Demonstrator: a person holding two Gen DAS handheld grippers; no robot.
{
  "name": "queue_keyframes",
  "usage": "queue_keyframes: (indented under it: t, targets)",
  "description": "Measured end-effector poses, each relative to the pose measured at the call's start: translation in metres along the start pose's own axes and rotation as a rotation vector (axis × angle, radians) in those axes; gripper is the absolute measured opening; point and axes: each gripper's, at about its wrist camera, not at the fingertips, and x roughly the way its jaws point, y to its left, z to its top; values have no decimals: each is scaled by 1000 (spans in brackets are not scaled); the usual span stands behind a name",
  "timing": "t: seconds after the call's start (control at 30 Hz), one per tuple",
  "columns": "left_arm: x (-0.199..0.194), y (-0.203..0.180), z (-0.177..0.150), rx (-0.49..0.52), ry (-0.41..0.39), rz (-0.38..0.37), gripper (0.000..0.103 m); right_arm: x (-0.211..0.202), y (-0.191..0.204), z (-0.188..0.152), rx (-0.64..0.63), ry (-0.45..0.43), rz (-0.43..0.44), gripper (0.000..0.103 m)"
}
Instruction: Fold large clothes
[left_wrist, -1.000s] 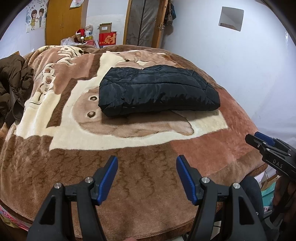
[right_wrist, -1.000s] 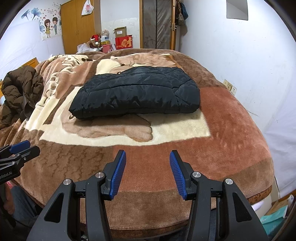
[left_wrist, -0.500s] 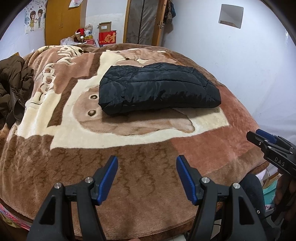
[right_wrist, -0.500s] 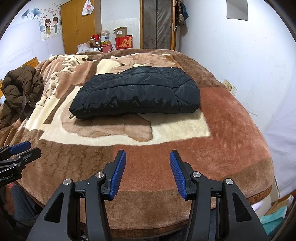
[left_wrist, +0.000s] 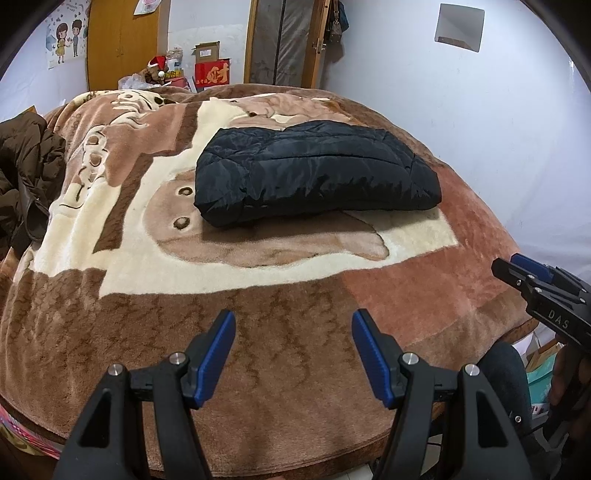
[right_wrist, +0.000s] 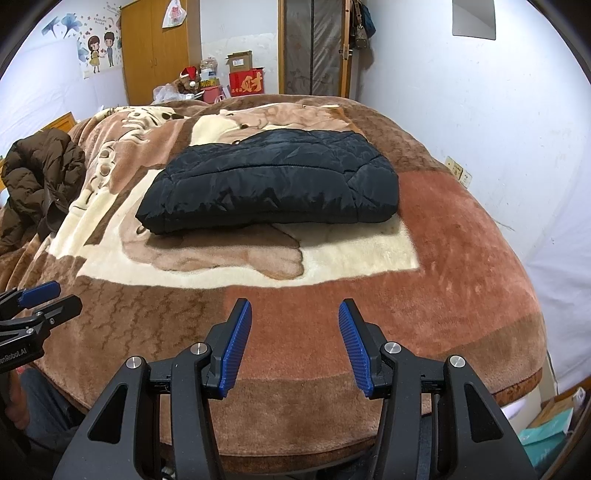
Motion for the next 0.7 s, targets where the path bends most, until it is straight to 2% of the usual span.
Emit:
queue_keyframes:
  t: [0.33,0.7]
  targets:
    - [3,-1,-3,29,18,-3,67,2,0,-2,0,2,-4,50]
    - [-1,-2,-4,16,7,-9,67,1,-5,-3,1,-5,-8,50]
